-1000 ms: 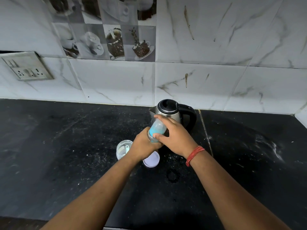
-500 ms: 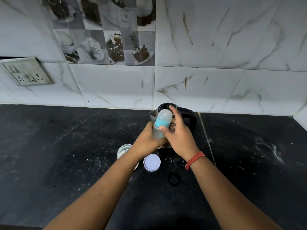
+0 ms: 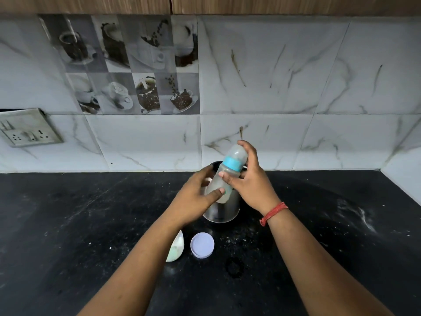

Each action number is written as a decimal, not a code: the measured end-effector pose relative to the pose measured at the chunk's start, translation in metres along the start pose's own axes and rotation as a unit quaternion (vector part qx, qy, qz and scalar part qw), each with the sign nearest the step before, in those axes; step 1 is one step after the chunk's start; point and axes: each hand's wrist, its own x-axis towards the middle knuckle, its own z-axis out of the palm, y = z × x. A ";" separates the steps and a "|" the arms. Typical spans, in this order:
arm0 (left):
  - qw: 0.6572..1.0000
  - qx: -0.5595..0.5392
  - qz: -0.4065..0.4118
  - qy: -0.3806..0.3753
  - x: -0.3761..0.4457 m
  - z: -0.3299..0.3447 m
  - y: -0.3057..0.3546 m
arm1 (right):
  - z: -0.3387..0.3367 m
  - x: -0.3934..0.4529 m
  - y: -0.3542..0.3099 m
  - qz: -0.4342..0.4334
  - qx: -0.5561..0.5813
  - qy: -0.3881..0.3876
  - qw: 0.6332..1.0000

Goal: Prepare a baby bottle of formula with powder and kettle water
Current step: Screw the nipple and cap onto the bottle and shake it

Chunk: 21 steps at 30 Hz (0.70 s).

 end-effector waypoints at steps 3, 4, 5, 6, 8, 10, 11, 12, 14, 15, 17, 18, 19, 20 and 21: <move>0.988 0.137 0.043 0.054 0.005 -0.014 0.002 | -0.007 0.010 -0.004 0.008 0.039 0.027 0.999; 0.979 0.184 0.058 0.068 0.008 -0.018 0.002 | -0.010 0.013 -0.006 0.010 0.043 0.031 0.999; 0.968 0.228 0.067 0.081 0.010 -0.023 0.003 | -0.013 0.016 -0.008 0.011 0.046 0.034 0.998; 0.955 0.271 0.070 0.094 0.013 -0.026 0.004 | -0.015 0.018 -0.009 0.013 0.050 0.036 0.998; 0.928 0.346 0.071 0.118 0.019 -0.031 0.007 | -0.018 0.021 -0.012 0.020 0.063 0.037 0.997; 0.906 0.392 0.078 0.139 0.024 -0.034 0.010 | -0.020 0.024 -0.015 0.023 0.069 0.036 0.997; 0.898 0.407 0.080 0.147 0.026 -0.035 0.011 | -0.021 0.025 -0.016 0.024 0.070 0.034 0.997; 0.892 0.419 0.081 0.153 0.028 -0.037 0.012 | -0.020 0.026 -0.018 0.024 0.072 0.031 0.997; 0.883 0.434 0.082 0.163 0.031 -0.039 0.012 | -0.021 0.029 -0.021 0.021 0.073 0.026 0.997; 0.879 0.439 0.080 0.167 0.033 -0.040 0.012 | -0.022 0.030 -0.022 0.020 0.074 0.024 0.997; 0.875 0.446 0.076 0.169 0.035 -0.042 0.012 | -0.028 0.033 -0.025 0.014 0.082 0.026 0.996; 0.875 0.448 0.075 0.169 0.036 -0.043 0.012 | -0.031 0.034 -0.028 0.012 0.100 0.038 0.994; 0.874 0.449 0.074 0.170 0.035 -0.043 0.012 | -0.035 0.036 -0.029 0.011 0.141 0.069 0.988; 0.873 0.450 0.073 0.172 0.035 -0.044 0.012 | -0.039 0.038 -0.031 0.010 0.200 0.118 0.973; 0.873 0.451 0.071 0.173 0.035 -0.044 0.013 | -0.043 0.040 -0.031 0.006 0.249 0.167 0.954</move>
